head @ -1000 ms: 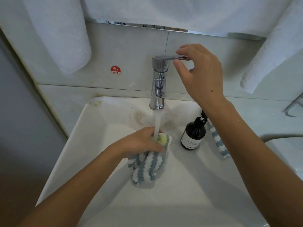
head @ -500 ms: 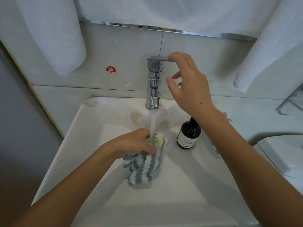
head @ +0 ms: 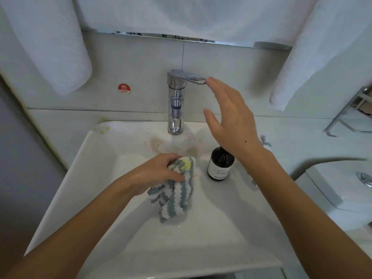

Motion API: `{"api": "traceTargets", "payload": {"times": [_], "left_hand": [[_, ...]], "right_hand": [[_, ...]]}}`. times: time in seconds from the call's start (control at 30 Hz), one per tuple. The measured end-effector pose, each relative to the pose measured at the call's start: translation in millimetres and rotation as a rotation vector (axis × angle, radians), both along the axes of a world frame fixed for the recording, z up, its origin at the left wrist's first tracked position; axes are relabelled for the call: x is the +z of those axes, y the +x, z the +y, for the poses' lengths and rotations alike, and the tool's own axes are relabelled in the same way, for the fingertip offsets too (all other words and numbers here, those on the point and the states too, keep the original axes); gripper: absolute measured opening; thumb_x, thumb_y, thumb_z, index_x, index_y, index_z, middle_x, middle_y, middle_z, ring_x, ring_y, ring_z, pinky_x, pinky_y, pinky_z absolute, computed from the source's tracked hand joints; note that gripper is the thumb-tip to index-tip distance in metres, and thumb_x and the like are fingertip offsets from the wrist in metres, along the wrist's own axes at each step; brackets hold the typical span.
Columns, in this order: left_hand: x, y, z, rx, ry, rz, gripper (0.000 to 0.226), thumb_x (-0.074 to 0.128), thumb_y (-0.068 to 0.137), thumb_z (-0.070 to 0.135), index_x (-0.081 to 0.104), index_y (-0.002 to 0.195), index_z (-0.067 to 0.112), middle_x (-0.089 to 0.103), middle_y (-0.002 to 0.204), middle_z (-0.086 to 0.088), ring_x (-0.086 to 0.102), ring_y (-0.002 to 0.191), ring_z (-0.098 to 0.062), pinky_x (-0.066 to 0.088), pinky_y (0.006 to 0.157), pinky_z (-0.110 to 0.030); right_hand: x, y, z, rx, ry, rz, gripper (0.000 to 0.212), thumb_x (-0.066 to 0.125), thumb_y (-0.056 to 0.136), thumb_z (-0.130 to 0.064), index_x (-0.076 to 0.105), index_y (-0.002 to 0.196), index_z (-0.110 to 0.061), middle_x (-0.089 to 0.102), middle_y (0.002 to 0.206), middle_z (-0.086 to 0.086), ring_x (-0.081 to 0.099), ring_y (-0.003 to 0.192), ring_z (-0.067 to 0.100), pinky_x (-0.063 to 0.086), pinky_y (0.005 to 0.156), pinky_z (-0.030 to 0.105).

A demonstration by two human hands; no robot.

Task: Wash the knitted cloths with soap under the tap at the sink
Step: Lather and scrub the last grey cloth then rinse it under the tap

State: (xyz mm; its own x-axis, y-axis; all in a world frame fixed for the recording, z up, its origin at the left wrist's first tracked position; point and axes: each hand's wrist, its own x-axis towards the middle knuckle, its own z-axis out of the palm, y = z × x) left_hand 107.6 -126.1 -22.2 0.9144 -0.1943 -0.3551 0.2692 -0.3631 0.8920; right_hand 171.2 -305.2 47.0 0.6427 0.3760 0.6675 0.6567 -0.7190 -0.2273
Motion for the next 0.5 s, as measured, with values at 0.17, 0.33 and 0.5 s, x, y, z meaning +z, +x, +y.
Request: {"api": "traceTargets", "payload": {"times": [0.17,0.33,0.5], "left_hand": [[0,3,-23,0.062,-0.06,-0.014,0.027,0.069,0.086,0.012,0.063,0.11,0.021,0.072,0.099,-0.003,0.071,0.088,-0.019,0.058,0.084,-0.037],[2,12,-55,0.101,-0.165,-0.045,0.034,0.069,0.086,0.012,0.062,0.119,0.018,0.074,0.098,-0.006,0.072,0.088,-0.023,0.056,0.088,-0.045],[2,21,-83,0.183,-0.234,-0.096,0.035,0.07,0.085,0.013,0.062,0.119,0.016,0.073,0.099,-0.005,0.071,0.089,-0.021,0.057,0.085,-0.041]], "right_hand": [[-30,-10,-53,-0.076,-0.012,0.159,0.045,0.057,0.094,-0.015,0.051,0.138,-0.014,0.045,0.148,-0.002,0.036,0.138,0.017,0.029,0.104,0.024],[-46,-10,-73,-0.039,-0.15,0.334,0.048,0.059,0.095,-0.028,0.048,0.141,-0.019,0.043,0.148,-0.009,0.035,0.138,0.012,0.02,0.107,0.017],[-63,-10,-78,0.001,-0.156,0.366,0.062,0.047,0.096,-0.05,0.033,0.15,-0.023,0.032,0.155,-0.009,0.033,0.141,0.011,0.028,0.109,0.023]]}}
